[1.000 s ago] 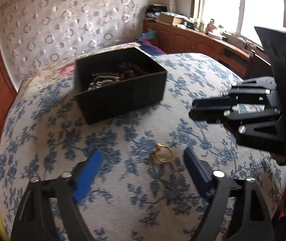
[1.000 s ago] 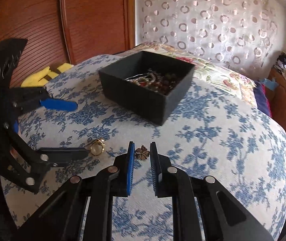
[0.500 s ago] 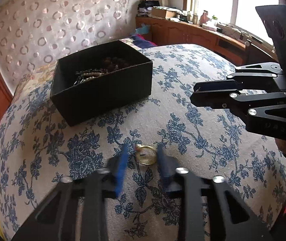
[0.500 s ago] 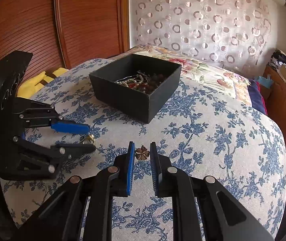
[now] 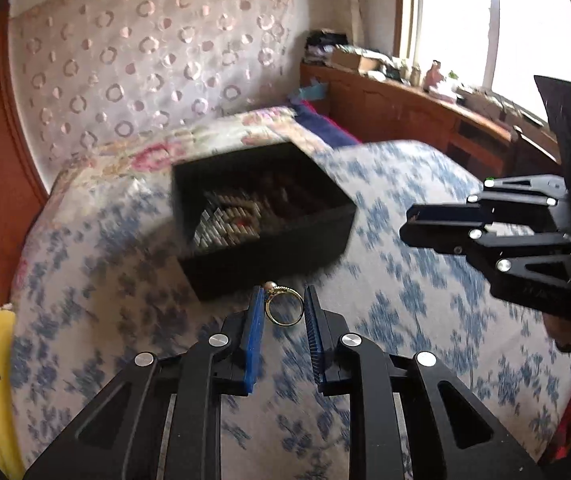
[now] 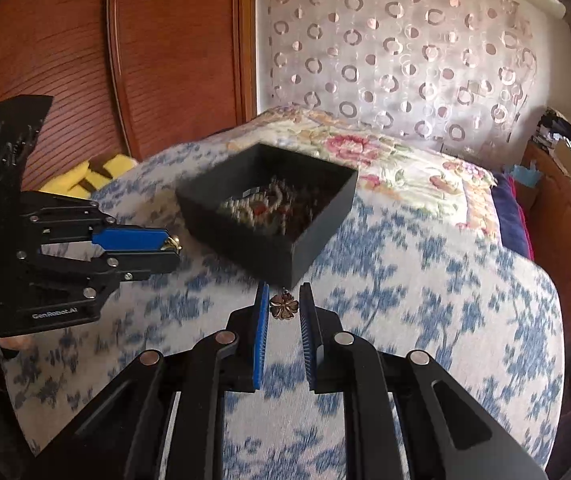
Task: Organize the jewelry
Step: 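Drop the gold ring into the box while the right tool drops the brooch in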
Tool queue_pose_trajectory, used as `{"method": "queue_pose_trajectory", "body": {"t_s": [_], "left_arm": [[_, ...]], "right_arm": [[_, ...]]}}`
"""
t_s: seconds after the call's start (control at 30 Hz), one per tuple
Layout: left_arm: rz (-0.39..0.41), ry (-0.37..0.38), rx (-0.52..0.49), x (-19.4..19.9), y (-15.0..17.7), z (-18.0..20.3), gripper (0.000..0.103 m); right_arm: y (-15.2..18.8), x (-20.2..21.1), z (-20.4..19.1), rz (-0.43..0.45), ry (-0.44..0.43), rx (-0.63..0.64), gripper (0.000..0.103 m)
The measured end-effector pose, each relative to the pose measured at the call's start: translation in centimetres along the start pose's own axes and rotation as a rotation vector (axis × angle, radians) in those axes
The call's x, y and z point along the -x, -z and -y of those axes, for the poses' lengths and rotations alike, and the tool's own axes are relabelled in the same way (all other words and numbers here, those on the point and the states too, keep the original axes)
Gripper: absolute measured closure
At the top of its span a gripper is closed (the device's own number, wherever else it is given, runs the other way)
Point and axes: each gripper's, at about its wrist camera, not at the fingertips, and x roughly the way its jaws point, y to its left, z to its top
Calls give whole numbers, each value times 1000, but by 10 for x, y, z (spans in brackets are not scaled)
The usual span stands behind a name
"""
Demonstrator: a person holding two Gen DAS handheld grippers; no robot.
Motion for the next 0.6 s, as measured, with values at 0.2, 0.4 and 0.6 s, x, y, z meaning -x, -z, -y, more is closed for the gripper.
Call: {"method": "queue_pose_trajectory", "body": {"t_s": [0.2, 0.4, 0.6], "left_arm": [[54, -33, 19, 7, -25, -12, 84], [69, -55, 33, 3, -35, -24, 84], [72, -67, 48, -4, -43, -33, 84]], "right_arm": [[-28, -9, 5, 38, -10, -12, 86], [-47, -27, 4, 36, -8, -2, 86], [-56, -39, 6, 21, -20, -23, 85]]}}
